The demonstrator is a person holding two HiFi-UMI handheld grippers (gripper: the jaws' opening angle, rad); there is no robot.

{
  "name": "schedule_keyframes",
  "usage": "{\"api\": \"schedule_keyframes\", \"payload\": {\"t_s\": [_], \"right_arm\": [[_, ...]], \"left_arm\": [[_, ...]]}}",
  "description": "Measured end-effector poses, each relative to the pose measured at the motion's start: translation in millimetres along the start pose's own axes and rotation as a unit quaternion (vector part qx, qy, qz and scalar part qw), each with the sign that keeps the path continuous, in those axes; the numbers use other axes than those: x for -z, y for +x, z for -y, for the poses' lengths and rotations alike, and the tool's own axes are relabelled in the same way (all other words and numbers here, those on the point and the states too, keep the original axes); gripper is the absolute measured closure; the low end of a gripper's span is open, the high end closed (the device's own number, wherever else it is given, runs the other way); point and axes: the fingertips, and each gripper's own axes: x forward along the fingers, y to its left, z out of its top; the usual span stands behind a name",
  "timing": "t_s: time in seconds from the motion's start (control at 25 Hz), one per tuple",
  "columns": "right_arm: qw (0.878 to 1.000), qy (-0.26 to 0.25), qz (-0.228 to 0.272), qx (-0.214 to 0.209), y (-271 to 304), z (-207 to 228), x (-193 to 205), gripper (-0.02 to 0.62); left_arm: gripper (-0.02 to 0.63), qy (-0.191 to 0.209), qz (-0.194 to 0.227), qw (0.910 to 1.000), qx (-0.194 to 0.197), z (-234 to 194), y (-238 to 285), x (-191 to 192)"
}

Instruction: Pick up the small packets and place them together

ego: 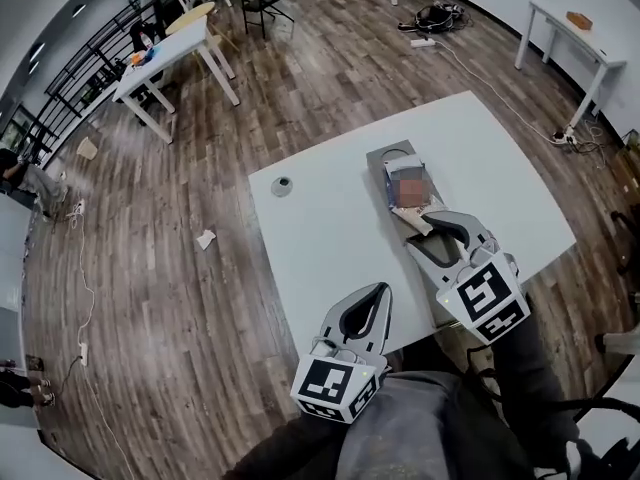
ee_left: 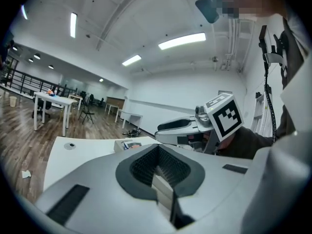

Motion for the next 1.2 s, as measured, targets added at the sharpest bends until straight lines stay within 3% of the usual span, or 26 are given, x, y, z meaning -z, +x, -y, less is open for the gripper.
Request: {"api": "schedule_keyframes", "payload": {"t_s": [0.24, 0.4, 0.44, 0.48, 0.56, 0.72, 0.92, 1.2], "right_arm": [[0.99, 0.084, 0.113, 0.016, -35.5, -45.3, -20.4, 0.439], [0.969, 0.15, 0.197, 0.023, -62.0, -61.0, -31.4, 0.44], [0.962, 0.164, 0.216, 0.024, -67.2, -62.2, -34.5, 0.453], [0.958, 0.169, 0.23, 0.024, -70.9, -64.1, -37.2, 0.508], [0.957, 0.162, 0.24, 0.025, -73.5, -69.0, -40.4, 0.589], [0.956, 0.158, 0.246, 0.026, -71.2, -71.2, -41.6, 0.589], [0.958, 0.169, 0.233, -0.016, -43.6, -88.7, -36.3, 0.589], [0.95, 0.192, 0.246, -0.001, -54.0, -68.7, -62.9, 0.589]], "left_arm": [[0.603, 0.015, 0.02, 0.9996, 0.012, 4.4, -10.8, -17.4], [0.603, 0.026, 0.026, 0.9992, 0.018, 15.1, -12.9, -23.8], [0.603, 0.027, 0.027, 0.9991, 0.02, 17.6, -12.0, -24.5], [0.603, 0.029, 0.028, 0.9989, 0.022, 19.4, -11.8, -24.9], [0.603, 0.032, 0.031, 0.9988, 0.021, 20.0, -14.0, -24.8], [0.603, 0.037, 0.034, 0.9987, 0.012, 15.5, -18.9, -25.8], [0.603, 0.036, 0.036, 0.9982, -0.031, -2.4, -38.3, -22.6], [0.603, 0.014, 0.04, 0.999, -0.01, 7.8, -31.2, -43.4]]}}
